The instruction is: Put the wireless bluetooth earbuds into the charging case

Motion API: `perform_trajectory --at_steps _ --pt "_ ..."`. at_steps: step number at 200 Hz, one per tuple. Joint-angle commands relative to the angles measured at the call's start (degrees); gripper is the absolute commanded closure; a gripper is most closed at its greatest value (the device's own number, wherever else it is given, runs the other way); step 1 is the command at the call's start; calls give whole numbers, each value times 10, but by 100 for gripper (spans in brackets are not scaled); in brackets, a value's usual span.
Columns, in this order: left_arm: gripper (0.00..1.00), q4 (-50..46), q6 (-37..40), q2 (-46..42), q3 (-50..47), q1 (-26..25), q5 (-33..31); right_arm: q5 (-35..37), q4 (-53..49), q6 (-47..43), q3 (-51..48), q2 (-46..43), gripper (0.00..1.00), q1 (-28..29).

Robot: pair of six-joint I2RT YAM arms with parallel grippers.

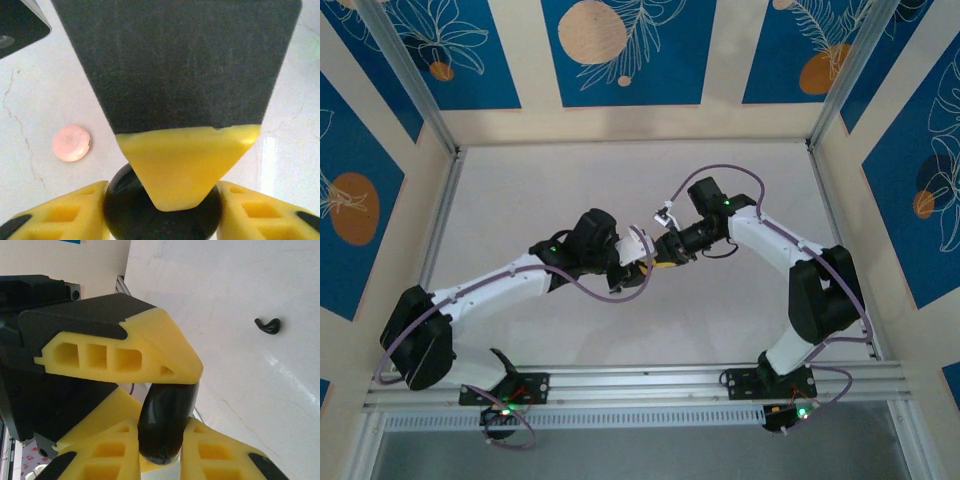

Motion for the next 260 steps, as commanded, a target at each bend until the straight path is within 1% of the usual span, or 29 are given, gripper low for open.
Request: perform_trajectory --at_steps 1,7,16,19,50,71,86,109,123,153,181,207,224,236,260 --pt "42 18 -27 -16 5 -6 -13 18 28 -10 -11 -50 83 -11" --pt "39 21 -33 -19 4 -4 -17 23 43 -7 -20 -66 83 -16" --pt "27 32 -44 -24 -1 -2 -23 28 68 -1 -38 -94 83 -28" --pt "25 37 -49 -27 -2 0 -24 29 76 3 -44 -103 84 -33" --pt "19 110 -90 -62 -36 20 -5 32 162 26 -107 -199 85 -86" --pt "21 152 -101 -81 -53 34 36 19 210 29 -137 -244 83 -118" --pt "23 181 -100 -93 -64 38 66 2 223 19 -142 -259 83 -130" --pt "24 240 -96 -108 -87 46 130 -35 226 -14 -133 -268 84 -133" --pt "24 276 -108 -114 -98 49 150 -69 222 -33 -122 -267 84 -133" --pt "25 264 -116 -101 -74 52 200 -120 209 -67 -107 -266 84 -132" --pt "29 273 -153 -75 -52 55 242 -166 173 -102 -88 -256 84 -131" --pt "32 348 -216 -52 -55 63 281 -199 125 -148 -73 -248 84 -131" --pt "34 396 -251 -41 -56 69 304 -200 74 -190 -56 -237 83 -127" --pt "36 424 -265 -32 -55 72 327 -195 55 -214 -49 -232 83 -122" --pt "42 435 -276 -12 -40 72 369 -190 36 -262 -44 -228 83 -110"
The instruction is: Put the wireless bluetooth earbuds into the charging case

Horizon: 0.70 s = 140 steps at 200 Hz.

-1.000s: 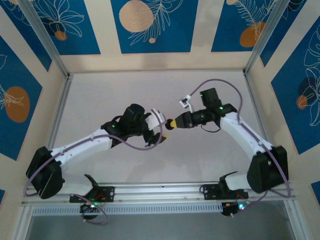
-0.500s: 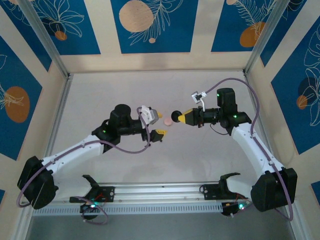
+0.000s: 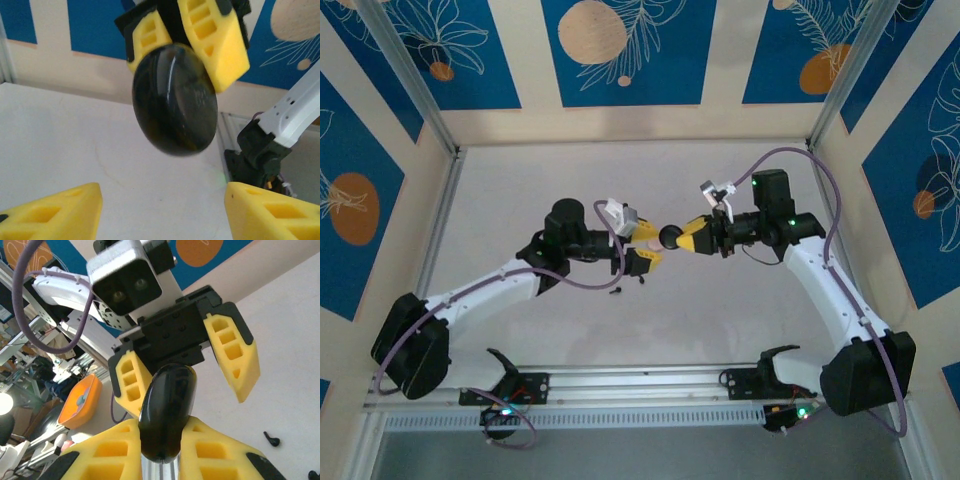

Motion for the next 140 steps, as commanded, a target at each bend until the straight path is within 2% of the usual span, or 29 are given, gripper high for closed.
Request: perform_trajectory --at_steps 1,34,103,127,140 --pt "42 60 -36 16 29 5 77 -19 -63 -81 21 7 83 13" --pt "46 67 -50 29 38 5 105 12 -59 -106 24 7 83 29" --pt "78 44 -48 33 40 5 127 65 -37 -117 26 2 82 42" --pt "84 1 -10 18 40 5 112 84 -33 -109 26 -2 75 41" --pt "85 -21 9 7 39 5 99 95 -32 -104 25 -7 64 40"
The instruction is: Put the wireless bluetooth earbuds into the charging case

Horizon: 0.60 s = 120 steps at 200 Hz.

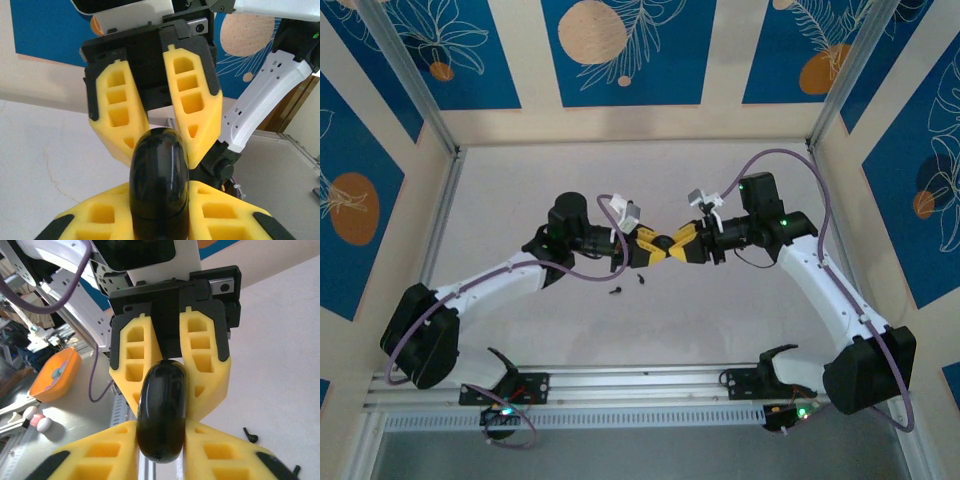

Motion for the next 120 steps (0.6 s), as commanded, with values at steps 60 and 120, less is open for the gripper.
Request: perform_trajectory --at_steps 60,120 --pt "86 -110 108 -50 15 0 -36 99 22 19 4 -54 43 -3" --pt "85 -94 94 -47 13 0 -42 117 14 16 26 -28 38 40"
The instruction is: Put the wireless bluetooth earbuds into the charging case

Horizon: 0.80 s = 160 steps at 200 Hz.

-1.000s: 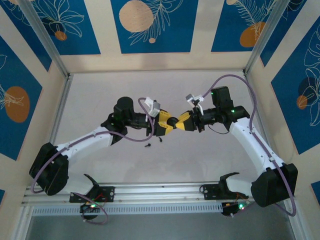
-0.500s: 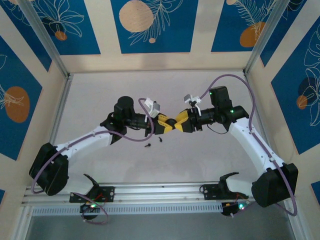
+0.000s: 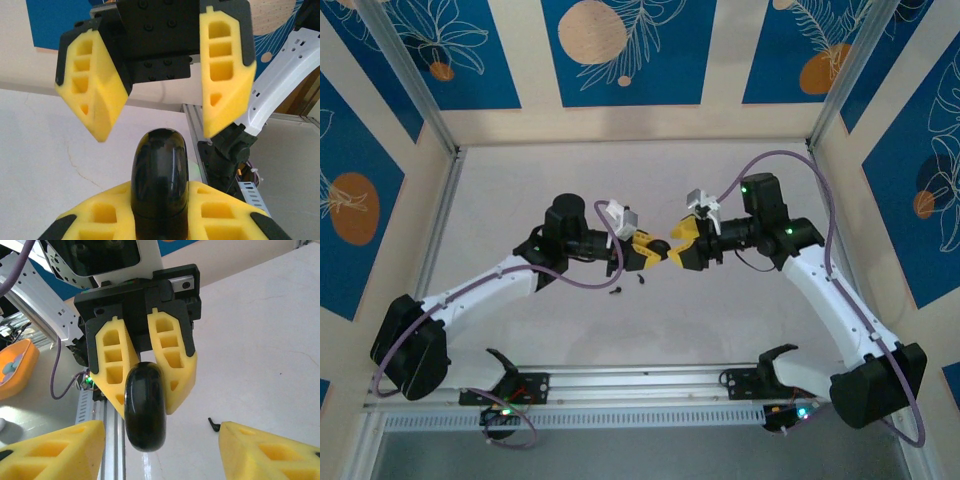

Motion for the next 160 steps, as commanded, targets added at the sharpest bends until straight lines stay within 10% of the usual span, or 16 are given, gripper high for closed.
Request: perform_trajectory --at_steps 1,30,92,160 --pt "85 7 7 -8 13 0 -2 6 -6 1 24 12 38 12" --pt "85 3 6 -9 14 -1 -2 0 -4 6 34 30 41 21" --pt "84 -7 9 -12 17 -1 -5 -12 -21 -10 50 48 80 29" --pt "54 49 -30 -6 -10 2 6 -15 -37 -85 37 24 84 20"
